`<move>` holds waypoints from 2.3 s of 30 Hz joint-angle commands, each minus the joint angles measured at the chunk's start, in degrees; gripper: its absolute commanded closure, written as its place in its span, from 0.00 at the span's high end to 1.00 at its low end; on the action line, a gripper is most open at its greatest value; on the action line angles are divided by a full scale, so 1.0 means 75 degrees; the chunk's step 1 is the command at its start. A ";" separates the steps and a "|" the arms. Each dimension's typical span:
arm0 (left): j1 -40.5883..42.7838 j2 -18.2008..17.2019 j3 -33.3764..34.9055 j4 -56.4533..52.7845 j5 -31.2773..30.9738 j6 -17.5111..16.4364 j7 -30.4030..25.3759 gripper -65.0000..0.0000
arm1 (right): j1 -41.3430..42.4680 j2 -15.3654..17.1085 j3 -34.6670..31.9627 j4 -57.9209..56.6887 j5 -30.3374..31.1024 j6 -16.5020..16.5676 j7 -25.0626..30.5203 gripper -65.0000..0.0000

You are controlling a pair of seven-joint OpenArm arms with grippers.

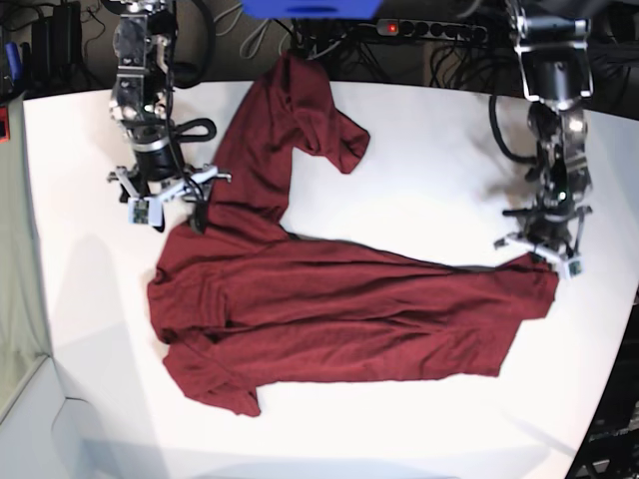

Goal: Layout the t-shirt on the table in an organized manner, then fold the t-shirt properly
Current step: 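Drag the shoulder edge with both grippers away from the hem to straighten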

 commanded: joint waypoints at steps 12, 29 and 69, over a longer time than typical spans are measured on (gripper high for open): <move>0.1999 0.0180 -0.1690 0.3195 -0.0027 0.0003 0.0685 0.01 | 0.0025 -0.0010 -0.0047 0.0163 0.0032 0.0033 0.0207 0.61; 0.2632 0.0333 -0.1702 0.3195 -0.0027 0.0003 0.0650 0.01 | -0.0058 -0.0010 -0.0562 -0.0329 0.0032 0.0818 0.0195 0.62; 0.0076 0.0286 -0.2358 0.5223 -0.0027 0.0003 0.1071 0.00 | 0.1724 0.0037 0.0071 0.2941 0.0020 0.0841 -0.2243 0.00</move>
